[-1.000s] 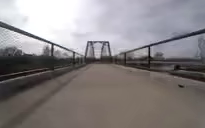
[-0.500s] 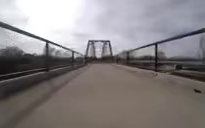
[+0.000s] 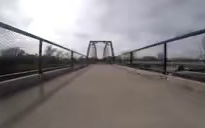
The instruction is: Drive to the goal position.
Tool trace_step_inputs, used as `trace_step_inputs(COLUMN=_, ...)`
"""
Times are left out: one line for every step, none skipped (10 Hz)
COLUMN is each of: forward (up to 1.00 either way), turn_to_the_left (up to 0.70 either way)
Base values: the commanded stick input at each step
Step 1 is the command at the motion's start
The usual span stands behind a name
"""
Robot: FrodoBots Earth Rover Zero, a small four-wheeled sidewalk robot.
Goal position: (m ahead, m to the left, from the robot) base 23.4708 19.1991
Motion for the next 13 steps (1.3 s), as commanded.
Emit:
trace_step_inputs(forward=1.0, turn_to_the_left=0.0)
trace_step_inputs(forward=1.0, turn_to_the_left=0.0)
trace_step_inputs(forward=1.0, turn_to_the_left=0.0)
trace_step_inputs(forward=1.0, turn_to_the_left=-0.01)
trace_step_inputs(forward=1.0, turn_to_the_left=-0.04)
trace_step_inputs(forward=1.0, turn_to_the_left=-0.08)
trace_step_inputs(forward=1.0, turn_to_the_left=-0.18)
trace_step_inputs(forward=1.0, turn_to_the_left=-0.28)
trace_step_inputs(forward=1.0, turn_to_the_left=-0.15)
trace_step_inputs(forward=1.0, turn_to_the_left=-0.08)
trace_step_inputs(forward=1.0, turn_to_the_left=-0.01)
trace_step_inputs(forward=1.0, turn_to_the_left=0.0)
trace_step_inputs(forward=1.0, turn_to_the_left=0.0)
